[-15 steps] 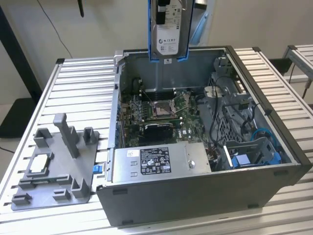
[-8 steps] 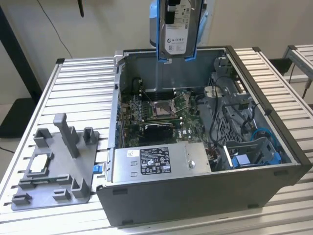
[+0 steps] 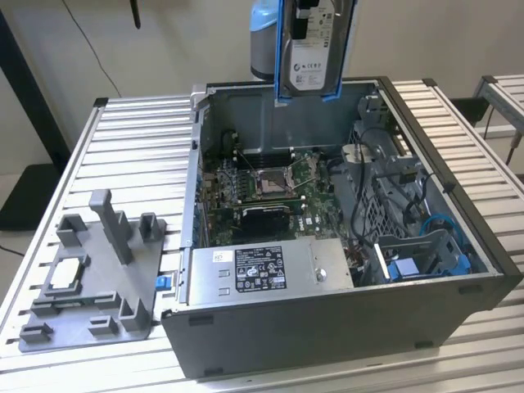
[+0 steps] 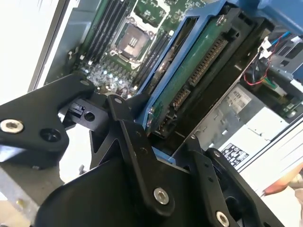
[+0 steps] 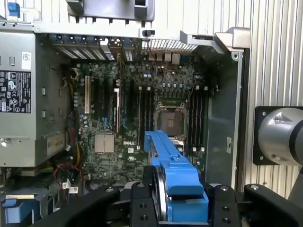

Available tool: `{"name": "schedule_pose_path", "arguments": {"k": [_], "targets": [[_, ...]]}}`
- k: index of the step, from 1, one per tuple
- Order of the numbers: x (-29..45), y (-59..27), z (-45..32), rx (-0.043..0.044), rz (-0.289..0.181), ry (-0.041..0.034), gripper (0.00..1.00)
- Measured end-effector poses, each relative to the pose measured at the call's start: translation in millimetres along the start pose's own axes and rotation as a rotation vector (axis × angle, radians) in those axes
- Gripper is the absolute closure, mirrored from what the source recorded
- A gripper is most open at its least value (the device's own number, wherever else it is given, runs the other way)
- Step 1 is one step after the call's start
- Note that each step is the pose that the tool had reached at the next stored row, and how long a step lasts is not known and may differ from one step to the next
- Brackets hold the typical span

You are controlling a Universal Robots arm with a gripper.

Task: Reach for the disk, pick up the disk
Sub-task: 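Pick up the disk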

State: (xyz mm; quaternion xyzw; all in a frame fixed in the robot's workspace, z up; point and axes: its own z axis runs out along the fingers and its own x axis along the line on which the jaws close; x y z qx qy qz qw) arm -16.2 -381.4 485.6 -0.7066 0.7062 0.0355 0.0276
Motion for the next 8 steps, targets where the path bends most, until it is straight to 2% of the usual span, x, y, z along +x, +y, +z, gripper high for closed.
{"name": "schedule_pose_path", "arguments": {"k": [8], "targets": [[0.0,-19.0,-0.2,0.0000,0.000,0.0000,1.00]]}}
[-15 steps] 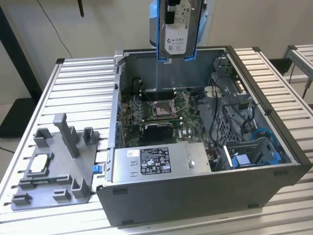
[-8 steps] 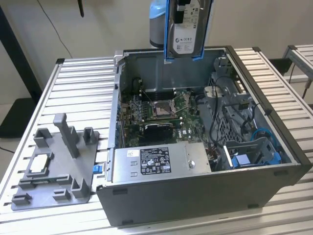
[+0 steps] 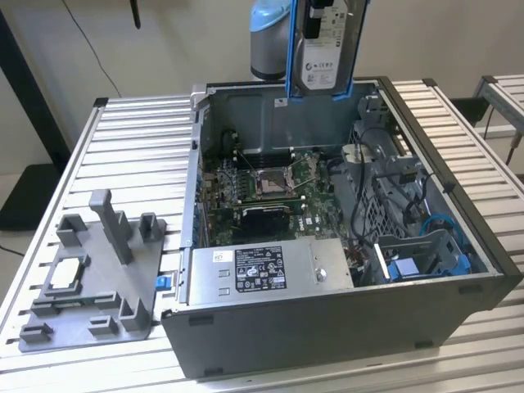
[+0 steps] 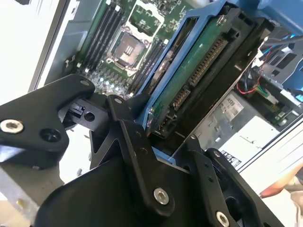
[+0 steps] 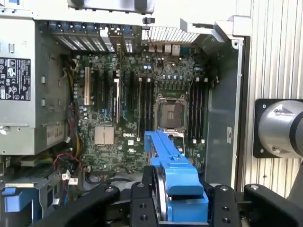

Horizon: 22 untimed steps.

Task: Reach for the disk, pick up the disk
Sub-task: 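Pick up the disk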

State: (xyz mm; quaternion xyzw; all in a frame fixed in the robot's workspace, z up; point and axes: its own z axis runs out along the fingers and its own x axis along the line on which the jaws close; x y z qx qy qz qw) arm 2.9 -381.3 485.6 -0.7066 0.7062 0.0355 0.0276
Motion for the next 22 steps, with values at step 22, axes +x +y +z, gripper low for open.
{"name": "schedule_pose_path", "arguments": {"k": [22], "targets": [[0.0,-67.7,-0.8,0.0000,0.000,0.0001,1.00]]}}
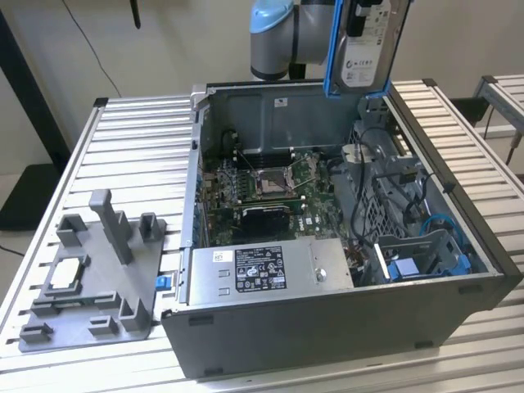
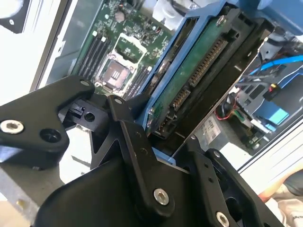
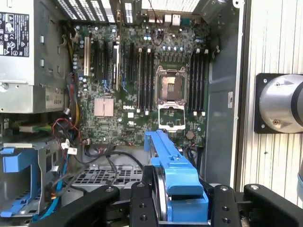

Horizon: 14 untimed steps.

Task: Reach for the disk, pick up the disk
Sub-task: 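Pick up the disk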

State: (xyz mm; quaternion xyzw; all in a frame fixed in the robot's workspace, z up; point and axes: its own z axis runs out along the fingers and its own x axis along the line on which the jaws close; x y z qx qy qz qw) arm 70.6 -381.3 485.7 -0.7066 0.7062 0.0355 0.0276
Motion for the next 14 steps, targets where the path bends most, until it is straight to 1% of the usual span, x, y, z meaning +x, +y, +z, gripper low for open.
{"name": "schedule_pose_path", "arguments": {"k": [5,9,12,14], "targets": [[0.0,-14.9,-0.2,-0.0001,0.000,0.0000,1.00],[0.0,-25.0,-0.3,0.0000,0.000,0.0000,1.00],[0.0,-29.8,-0.3,0.0000,0.000,-0.0001,1.00],[-0.1,-30.8,-0.3,-0.0001,0.000,0.0000,1.00]]}}
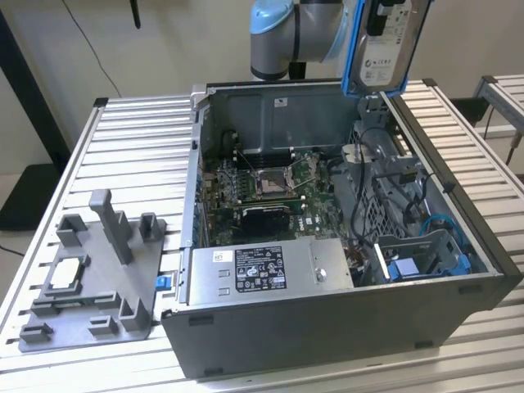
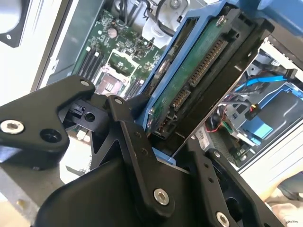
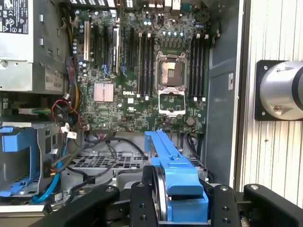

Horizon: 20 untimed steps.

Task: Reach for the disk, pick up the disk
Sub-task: 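Pick up the disk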

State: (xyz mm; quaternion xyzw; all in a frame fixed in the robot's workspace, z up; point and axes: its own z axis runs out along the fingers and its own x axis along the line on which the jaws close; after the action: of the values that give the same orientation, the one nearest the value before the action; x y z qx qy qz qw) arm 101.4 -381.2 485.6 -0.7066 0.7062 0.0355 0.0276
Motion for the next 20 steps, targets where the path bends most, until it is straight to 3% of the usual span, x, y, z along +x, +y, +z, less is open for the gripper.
{"name": "schedule_pose_path", "arguments": {"k": [12,20], "targets": [[0.8,-0.2,-0.1,0.0000,0.000,0.0001,1.00],[10.6,-0.8,-1.0,-0.0019,0.000,0.0000,1.00]]}}
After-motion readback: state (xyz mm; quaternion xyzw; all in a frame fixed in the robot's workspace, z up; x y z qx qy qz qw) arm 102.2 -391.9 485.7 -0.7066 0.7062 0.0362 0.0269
